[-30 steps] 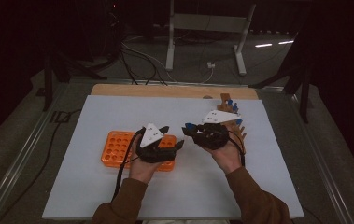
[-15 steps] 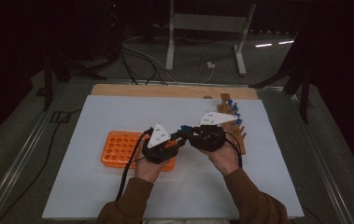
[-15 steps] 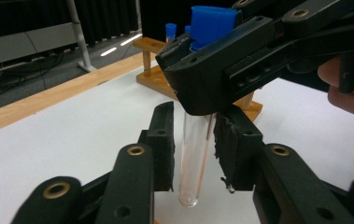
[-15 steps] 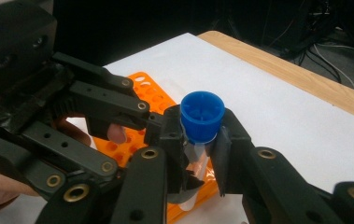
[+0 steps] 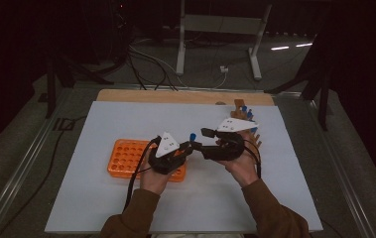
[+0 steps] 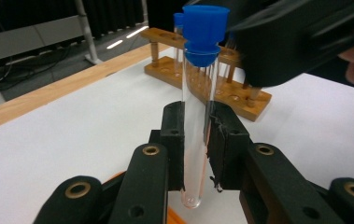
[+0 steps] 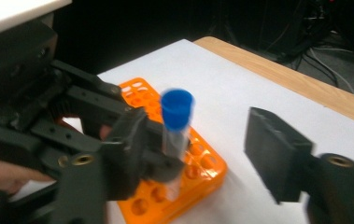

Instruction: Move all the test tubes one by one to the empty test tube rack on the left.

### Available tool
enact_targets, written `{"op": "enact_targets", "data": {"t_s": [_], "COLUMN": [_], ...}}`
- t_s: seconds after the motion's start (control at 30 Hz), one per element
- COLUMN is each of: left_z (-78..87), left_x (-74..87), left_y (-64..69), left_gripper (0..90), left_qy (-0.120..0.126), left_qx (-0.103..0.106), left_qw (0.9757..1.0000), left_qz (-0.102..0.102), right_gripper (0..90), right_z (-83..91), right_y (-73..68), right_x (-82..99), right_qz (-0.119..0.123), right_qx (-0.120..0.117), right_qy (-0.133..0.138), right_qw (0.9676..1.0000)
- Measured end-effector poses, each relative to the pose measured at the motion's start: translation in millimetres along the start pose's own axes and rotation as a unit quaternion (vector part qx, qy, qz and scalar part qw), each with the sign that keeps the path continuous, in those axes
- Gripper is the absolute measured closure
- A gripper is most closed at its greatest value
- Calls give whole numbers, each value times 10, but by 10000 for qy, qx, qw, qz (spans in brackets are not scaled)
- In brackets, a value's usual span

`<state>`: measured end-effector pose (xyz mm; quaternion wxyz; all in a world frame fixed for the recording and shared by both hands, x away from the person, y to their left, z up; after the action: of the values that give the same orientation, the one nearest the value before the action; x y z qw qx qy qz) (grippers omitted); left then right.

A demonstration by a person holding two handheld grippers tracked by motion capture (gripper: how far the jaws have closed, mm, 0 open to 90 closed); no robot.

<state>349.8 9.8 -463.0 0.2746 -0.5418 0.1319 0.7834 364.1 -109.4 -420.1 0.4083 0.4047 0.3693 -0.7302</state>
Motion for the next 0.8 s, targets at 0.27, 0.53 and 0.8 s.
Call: {"op": "enact_targets", "data": {"t_s": [0.27, 0.53, 0.8], "left_z": [56, 138, 151], "left_x": [71, 181, 350], "left_y": [-68, -102, -28], "left_gripper": [784, 783, 782], "left_qy": [58, 104, 13], "left_qx": [-68, -18, 45], "left_qw": [9999, 9995, 9996], "left_qz": [106, 312, 274], "right_gripper": [22, 1, 1], "right_z": [88, 232, 345], "right_y": [129, 217, 240], "right_x": [106, 210, 267], "right_qz": [-74, -211, -250], "right_qx": [431, 497, 516], "right_qy": [-181, -41, 51], "right_qw": [9989, 9985, 9983]}}
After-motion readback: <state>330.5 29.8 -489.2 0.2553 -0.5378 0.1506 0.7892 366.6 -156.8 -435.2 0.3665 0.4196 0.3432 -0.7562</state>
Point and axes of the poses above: each handheld gripper's, and its own axes: z roughly backward along the jaws, x roughly out of its underside, y roughly to its right, the point moved 7 cm from there along -z, roughly forward along the jaws, and after that the axes turned 15 degrees about -x, right-handed, at the moved point
